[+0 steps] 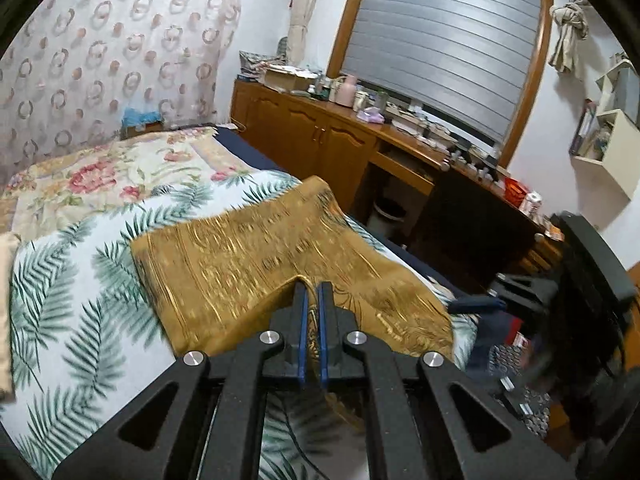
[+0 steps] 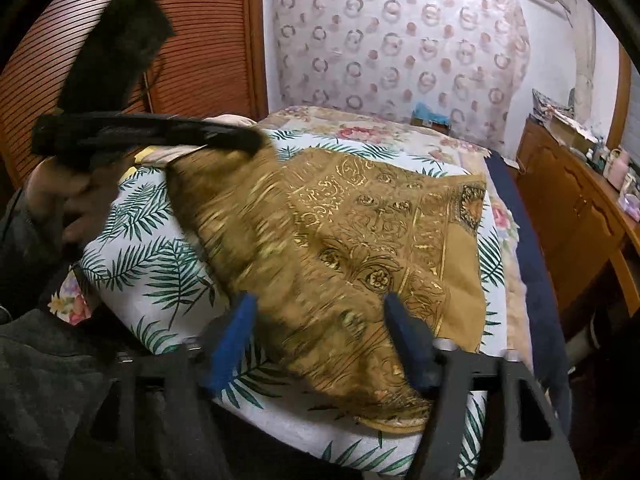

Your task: Fold small clothes

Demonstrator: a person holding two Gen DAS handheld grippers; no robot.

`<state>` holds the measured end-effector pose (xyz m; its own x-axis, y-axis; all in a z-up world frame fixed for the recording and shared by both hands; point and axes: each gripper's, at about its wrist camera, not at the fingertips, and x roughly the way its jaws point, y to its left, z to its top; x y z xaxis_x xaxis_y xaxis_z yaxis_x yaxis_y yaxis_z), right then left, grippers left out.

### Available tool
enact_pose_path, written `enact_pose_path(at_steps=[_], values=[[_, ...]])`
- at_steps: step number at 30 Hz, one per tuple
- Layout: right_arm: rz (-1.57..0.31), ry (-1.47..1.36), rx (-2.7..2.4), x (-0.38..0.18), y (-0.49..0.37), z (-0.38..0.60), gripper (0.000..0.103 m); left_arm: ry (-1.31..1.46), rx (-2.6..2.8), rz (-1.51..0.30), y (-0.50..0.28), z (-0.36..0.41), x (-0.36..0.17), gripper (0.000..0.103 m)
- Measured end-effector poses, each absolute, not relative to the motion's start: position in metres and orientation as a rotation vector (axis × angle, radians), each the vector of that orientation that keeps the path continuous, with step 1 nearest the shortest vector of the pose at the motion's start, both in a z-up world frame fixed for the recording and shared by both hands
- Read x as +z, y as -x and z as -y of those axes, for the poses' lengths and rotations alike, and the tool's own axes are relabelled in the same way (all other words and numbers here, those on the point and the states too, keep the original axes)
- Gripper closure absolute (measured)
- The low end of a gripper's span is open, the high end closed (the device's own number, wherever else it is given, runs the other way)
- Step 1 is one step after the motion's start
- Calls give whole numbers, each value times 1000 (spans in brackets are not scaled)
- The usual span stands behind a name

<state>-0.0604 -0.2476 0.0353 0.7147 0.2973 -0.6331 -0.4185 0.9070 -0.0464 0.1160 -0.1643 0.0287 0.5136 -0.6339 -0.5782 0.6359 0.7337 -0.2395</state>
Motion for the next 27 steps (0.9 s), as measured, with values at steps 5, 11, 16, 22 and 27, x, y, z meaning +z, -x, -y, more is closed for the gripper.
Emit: enact_pose_path(at_steps=[5,11,16,22,27], values=[[-703,211,391,17,47,242,28,20,-721,-703,-140,165,25,98],[-750,258,388,-3,29,236,28,16,-682,-713,-149,163,20,98],[-766,305,381,-16,18,224,28,-6,-664,-721,-150,164,12,98],[-766,372,334,-22,5,227,63,0,-660,-733,-151,155,8,98],[-710,395,358,15,-2,234,92,-38,-632,-701,-140,144,16,98]])
